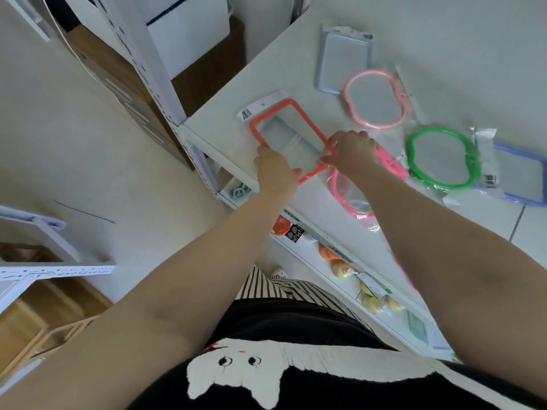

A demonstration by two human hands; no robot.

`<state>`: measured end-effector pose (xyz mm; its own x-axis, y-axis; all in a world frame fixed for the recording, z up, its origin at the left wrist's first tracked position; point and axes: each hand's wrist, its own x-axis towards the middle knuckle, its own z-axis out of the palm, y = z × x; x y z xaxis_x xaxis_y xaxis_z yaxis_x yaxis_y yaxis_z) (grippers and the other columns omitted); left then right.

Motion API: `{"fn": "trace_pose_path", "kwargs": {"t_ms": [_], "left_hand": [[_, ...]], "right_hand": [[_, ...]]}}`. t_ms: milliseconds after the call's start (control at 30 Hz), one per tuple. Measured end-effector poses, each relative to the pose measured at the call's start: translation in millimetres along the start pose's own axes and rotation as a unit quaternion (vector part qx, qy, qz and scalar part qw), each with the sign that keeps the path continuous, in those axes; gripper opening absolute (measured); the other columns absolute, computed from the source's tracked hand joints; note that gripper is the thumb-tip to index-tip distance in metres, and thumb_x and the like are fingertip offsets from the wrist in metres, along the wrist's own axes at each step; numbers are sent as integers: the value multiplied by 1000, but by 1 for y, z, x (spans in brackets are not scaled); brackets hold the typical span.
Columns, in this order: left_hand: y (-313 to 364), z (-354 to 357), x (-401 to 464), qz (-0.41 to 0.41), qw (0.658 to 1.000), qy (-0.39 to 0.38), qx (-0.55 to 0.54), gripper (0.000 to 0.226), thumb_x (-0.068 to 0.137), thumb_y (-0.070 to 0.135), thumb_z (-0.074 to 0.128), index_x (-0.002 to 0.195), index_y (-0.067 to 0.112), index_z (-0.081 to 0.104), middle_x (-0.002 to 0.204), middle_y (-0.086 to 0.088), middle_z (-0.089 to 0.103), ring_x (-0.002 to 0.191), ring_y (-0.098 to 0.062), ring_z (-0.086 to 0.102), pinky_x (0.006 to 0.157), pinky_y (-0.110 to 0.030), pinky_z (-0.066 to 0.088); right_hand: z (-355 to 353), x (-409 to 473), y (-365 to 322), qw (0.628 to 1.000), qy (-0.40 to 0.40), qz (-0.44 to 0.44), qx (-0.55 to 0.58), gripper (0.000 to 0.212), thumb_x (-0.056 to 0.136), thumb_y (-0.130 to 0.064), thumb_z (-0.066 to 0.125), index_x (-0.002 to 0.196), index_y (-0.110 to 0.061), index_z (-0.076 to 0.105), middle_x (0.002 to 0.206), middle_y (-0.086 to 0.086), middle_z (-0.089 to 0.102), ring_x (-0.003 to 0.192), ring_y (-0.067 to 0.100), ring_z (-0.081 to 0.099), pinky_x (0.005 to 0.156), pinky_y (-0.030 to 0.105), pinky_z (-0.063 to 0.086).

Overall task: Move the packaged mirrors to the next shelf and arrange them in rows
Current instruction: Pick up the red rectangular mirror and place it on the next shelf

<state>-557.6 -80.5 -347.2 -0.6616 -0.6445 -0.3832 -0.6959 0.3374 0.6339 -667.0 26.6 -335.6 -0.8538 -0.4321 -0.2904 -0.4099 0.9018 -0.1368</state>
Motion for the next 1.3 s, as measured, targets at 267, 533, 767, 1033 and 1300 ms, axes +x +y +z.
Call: {"fn": "trace_pose_path", "kwargs": {"t_ms": [267,533,767,1033,1300], "left_hand": [[2,-31,4,-92,960,12,-265,20,76,3,70,96,-1,68,89,-14,66,84,-27,62,65,-25,48],[39,-79,-14,13,957,-63,-284,23,79,4,69,100,6,60,95,-12,62,75,-23,59,71,-30,53],[50,-66,-67,130,942,-200,-238,27,79,-6,66,76,17,52,72,-6,58,61,-17,57,58,-27,58],[35,-10,-163,217,881,-394,-147,28,79,-5,68,82,20,57,77,2,62,69,-12,63,67,-22,54],[42,86,-289,282,856,-428,-66,36,73,-4,75,103,7,59,82,-2,65,72,-13,65,62,-13,54]], "right_hand": [[-11,5,-8,974,6,13,225,41,76,-31,77,110,-12,66,106,2,64,102,22,56,93,31,44],[-58,-42,-3,851,84,104,507,18,75,-8,76,72,-16,59,81,11,66,69,22,60,59,27,49],[-50,-154,28,772,153,199,584,24,77,-6,76,66,-16,57,60,3,58,41,5,52,44,16,45],[-17,-306,71,685,240,320,609,26,77,-2,76,74,-14,53,61,2,59,34,1,54,44,19,51],[22,-451,142,622,305,410,593,24,77,-8,78,75,-13,54,71,7,63,42,5,58,45,16,50]]}}
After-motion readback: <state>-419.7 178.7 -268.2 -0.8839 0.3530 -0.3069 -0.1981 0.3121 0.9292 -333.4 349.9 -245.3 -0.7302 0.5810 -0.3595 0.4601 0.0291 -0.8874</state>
